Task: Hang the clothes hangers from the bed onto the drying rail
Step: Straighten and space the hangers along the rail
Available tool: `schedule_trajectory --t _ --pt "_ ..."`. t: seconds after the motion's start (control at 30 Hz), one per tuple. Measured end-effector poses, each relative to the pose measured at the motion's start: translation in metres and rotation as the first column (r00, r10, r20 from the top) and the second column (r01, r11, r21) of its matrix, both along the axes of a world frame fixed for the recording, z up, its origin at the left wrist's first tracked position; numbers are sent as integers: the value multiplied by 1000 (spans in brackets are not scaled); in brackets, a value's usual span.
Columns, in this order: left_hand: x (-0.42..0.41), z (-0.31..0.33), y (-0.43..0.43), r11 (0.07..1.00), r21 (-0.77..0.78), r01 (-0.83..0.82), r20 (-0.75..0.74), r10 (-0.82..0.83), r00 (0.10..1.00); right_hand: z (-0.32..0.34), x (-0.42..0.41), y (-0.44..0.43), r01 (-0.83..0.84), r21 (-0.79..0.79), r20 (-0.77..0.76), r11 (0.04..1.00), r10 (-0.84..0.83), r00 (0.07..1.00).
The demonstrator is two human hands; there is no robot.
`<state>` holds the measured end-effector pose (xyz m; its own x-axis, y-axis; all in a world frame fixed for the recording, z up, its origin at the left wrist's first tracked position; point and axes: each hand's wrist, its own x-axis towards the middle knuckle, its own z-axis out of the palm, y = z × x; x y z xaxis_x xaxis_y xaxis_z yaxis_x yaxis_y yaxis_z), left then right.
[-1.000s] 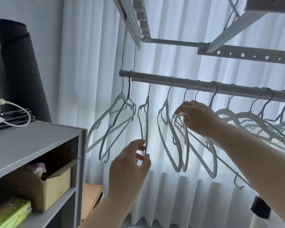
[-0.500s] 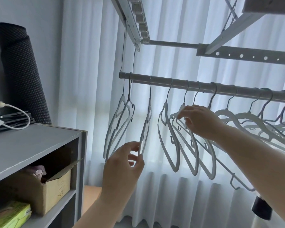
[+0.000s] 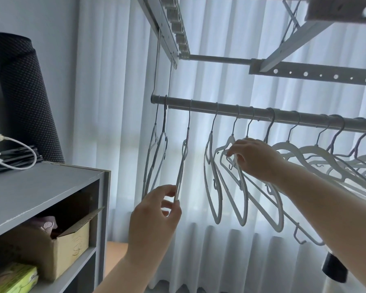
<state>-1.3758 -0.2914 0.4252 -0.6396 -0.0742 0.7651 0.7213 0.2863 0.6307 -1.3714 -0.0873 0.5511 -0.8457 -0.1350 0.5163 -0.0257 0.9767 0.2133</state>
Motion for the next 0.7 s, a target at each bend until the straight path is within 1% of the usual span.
schedule_trajectory --t 0.23,0.53,0.7 --pt "0 -2 -1 1000 -24 -6 -22 6 1000 -2 -1 4 -5 -8 -17 1000 5 1000" --pt "0 -1 -3 1000 15 -6 -34 7 999 -1 0 4 -10 -12 -31 1000 10 999" --pt "-4 -3 -8 1000 -11 -18 -62 17 998 0 2 2 -3 -18 -34 1000 2 999"
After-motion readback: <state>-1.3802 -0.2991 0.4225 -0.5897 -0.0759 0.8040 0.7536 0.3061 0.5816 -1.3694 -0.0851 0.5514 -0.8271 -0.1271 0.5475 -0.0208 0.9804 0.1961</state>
